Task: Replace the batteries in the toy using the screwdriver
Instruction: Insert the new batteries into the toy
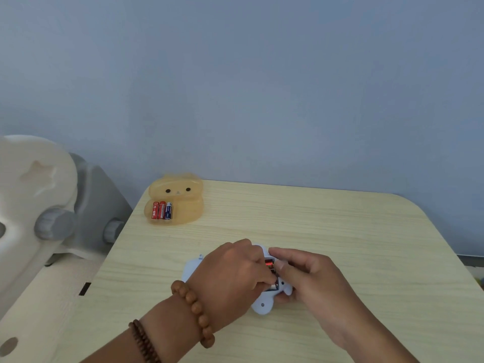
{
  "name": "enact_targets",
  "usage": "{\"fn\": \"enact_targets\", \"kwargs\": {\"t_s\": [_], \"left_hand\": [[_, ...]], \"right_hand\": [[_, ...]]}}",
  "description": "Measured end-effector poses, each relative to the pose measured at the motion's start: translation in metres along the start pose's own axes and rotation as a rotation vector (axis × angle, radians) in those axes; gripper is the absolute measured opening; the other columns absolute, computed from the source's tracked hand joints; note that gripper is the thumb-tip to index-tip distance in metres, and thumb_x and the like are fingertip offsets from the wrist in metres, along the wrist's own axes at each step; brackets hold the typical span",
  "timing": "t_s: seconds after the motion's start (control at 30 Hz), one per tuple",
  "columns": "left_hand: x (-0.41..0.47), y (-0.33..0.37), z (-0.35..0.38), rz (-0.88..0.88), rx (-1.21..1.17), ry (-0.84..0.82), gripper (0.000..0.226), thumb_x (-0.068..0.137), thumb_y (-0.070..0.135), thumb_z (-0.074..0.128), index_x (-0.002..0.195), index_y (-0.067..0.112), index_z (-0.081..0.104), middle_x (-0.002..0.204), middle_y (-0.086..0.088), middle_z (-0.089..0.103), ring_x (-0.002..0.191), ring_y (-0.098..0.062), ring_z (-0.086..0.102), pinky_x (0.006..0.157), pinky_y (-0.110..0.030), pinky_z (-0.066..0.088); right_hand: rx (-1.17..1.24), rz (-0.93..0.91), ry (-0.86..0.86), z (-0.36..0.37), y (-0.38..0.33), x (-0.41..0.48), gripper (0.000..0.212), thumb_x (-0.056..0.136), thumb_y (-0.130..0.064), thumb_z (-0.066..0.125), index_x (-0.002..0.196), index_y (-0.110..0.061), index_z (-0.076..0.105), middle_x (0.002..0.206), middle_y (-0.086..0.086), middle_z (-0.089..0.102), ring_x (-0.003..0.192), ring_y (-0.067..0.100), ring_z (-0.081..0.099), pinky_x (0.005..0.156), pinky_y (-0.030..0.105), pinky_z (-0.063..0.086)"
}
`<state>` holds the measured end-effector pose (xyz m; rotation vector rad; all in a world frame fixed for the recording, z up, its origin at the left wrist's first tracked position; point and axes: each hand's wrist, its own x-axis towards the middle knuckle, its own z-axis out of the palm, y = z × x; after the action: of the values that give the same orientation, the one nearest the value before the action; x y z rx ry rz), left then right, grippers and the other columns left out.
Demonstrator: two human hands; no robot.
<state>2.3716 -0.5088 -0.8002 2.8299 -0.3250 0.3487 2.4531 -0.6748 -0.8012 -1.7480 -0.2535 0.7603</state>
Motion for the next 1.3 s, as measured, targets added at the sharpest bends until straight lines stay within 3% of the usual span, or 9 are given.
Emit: {"fn": "enact_targets", "kwargs": {"t_s": [0.13, 0.23, 0.4, 0.47, 0.57, 0.73, 0.83, 1.07, 1.3], "left_hand": [[0.000, -0.003, 0.002, 0.003, 0.040, -0.054, 0.020, 0.070, 0.015, 0.080, 0.071, 0.032, 0.071, 0.063, 0.011, 0.059, 0.058, -0.013, 0.052, 0.045, -0.029, 0.047], [0.004, 0.002, -0.006, -0.020, 0.043, -0.050, 0.009, 0.075, 0.023, 0.073, 0.069, 0.031, 0.072, 0.061, 0.010, 0.063, 0.058, -0.013, 0.054, 0.049, -0.027, 0.045], [0.000, -0.001, -0.016, -0.175, -0.201, -0.086, 0.018, 0.087, 0.030, 0.061, 0.104, 0.032, 0.066, 0.099, 0.015, 0.061, 0.091, -0.003, 0.048, 0.079, -0.024, 0.045], [-0.007, -0.012, -0.018, -0.281, -0.367, -0.070, 0.050, 0.078, 0.038, 0.075, 0.123, 0.041, 0.054, 0.116, 0.022, 0.044, 0.108, 0.003, 0.044, 0.088, -0.012, 0.042], [-0.016, -0.021, -0.017, -0.437, -0.497, -0.182, 0.098, 0.063, 0.047, 0.086, 0.144, 0.041, 0.031, 0.131, 0.024, 0.034, 0.123, 0.004, 0.040, 0.100, -0.016, 0.043], [-0.012, -0.012, 0.002, -0.438, -0.562, -0.139, 0.081, 0.060, 0.042, 0.086, 0.130, 0.040, 0.045, 0.117, 0.022, 0.059, 0.107, 0.003, 0.058, 0.094, -0.026, 0.051], [-0.010, -0.013, 0.003, -0.436, -0.574, -0.129, 0.079, 0.063, 0.032, 0.089, 0.130, 0.034, 0.047, 0.116, 0.019, 0.062, 0.105, 0.004, 0.059, 0.091, -0.021, 0.051], [-0.011, -0.017, 0.004, -0.532, -0.739, -0.115, 0.072, 0.072, 0.044, 0.084, 0.134, 0.036, 0.049, 0.117, 0.016, 0.066, 0.105, 0.001, 0.064, 0.091, -0.025, 0.055], [-0.004, -0.007, 0.014, -0.645, -0.592, 0.035, 0.043, 0.067, 0.039, 0.083, 0.104, 0.038, 0.061, 0.088, 0.015, 0.071, 0.078, 0.002, 0.066, 0.068, -0.020, 0.055]], "right_hand": [[0.022, 0.035, -0.040, -0.004, -0.003, -0.001, 0.037, 0.092, 0.002, 0.060, 0.120, -0.019, 0.072, 0.099, 0.003, 0.080, 0.088, 0.020, 0.078, 0.076, 0.035, 0.062], [0.017, 0.037, -0.068, -0.006, -0.001, -0.002, 0.044, 0.086, 0.005, 0.068, 0.124, -0.017, 0.069, 0.102, 0.005, 0.080, 0.092, 0.021, 0.077, 0.084, 0.040, 0.063], [0.008, 0.041, -0.058, -0.007, 0.000, -0.001, 0.048, 0.082, 0.005, 0.073, 0.124, -0.016, 0.069, 0.100, 0.004, 0.080, 0.087, 0.017, 0.077, 0.080, 0.038, 0.063], [0.001, 0.044, -0.058, -0.007, 0.001, 0.000, 0.047, 0.083, 0.005, 0.073, 0.125, -0.016, 0.069, 0.101, 0.004, 0.080, 0.089, 0.019, 0.077, 0.082, 0.040, 0.063], [-0.004, 0.052, -0.052, -0.008, 0.001, 0.000, 0.047, 0.083, 0.005, 0.072, 0.125, -0.015, 0.068, 0.103, 0.004, 0.080, 0.091, 0.020, 0.077, 0.078, 0.037, 0.063], [-0.096, 0.008, -0.040, -0.007, -0.001, -0.001, 0.047, 0.085, 0.004, 0.070, 0.125, -0.019, 0.068, 0.102, -0.002, 0.080, 0.090, 0.013, 0.077, 0.072, 0.027, 0.062], [-0.097, 0.011, -0.046, -0.009, -0.002, 0.000, 0.047, 0.085, 0.005, 0.070, 0.126, -0.018, 0.067, 0.103, -0.002, 0.079, 0.091, 0.013, 0.077, 0.072, 0.027, 0.062], [-0.131, -0.005, -0.082, -0.008, -0.003, 0.002, 0.047, 0.085, 0.002, 0.071, 0.125, -0.020, 0.067, 0.105, 0.000, 0.079, 0.092, 0.015, 0.077, 0.076, 0.032, 0.063], [-0.344, -0.076, -0.075, -0.002, -0.007, 0.000, 0.048, 0.078, -0.007, 0.074, 0.118, -0.033, 0.069, 0.104, -0.007, 0.077, 0.093, 0.009, 0.075, 0.084, 0.037, 0.063]]}}
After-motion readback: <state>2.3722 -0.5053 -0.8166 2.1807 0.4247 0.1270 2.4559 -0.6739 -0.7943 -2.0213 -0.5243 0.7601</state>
